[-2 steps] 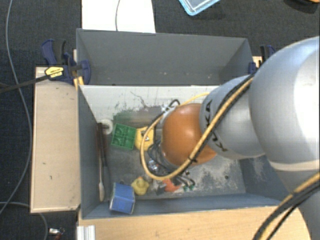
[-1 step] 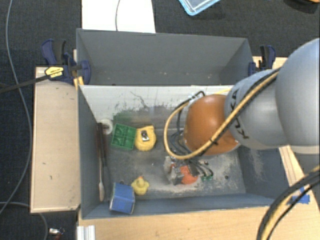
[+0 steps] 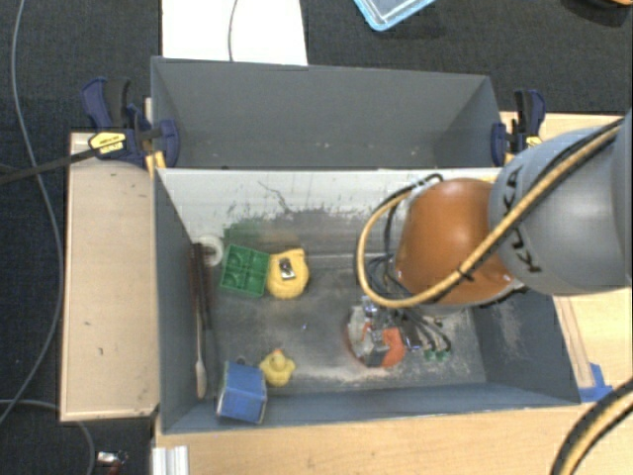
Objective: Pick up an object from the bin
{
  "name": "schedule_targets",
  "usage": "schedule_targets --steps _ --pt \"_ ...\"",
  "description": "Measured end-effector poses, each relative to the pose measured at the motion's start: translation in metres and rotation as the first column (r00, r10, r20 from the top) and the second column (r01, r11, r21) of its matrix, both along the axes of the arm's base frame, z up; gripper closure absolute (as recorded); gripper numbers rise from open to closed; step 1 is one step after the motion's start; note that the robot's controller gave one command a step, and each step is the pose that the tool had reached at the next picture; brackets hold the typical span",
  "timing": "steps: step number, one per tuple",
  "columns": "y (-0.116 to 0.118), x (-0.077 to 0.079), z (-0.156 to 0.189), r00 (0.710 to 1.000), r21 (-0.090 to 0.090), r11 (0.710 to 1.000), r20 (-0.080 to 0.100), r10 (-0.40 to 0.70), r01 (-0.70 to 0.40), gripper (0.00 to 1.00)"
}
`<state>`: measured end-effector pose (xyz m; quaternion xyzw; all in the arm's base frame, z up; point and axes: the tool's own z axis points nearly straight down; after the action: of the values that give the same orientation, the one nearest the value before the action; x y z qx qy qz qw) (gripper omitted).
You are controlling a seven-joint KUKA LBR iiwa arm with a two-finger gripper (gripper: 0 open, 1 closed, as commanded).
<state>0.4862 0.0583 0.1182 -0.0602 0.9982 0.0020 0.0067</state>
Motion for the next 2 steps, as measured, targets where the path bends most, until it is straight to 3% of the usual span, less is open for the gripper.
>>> schedule_targets --steps 1,2 --pt "-0.0112 0.0194 -0.0036 0.999 -0.003 0.999 0.005 0.036 -0.036 0.0" --pt "-0.0123 0.0211 -0.0062 0.999 -0.003 0.999 0.004 0.038 -0.038 0.0"
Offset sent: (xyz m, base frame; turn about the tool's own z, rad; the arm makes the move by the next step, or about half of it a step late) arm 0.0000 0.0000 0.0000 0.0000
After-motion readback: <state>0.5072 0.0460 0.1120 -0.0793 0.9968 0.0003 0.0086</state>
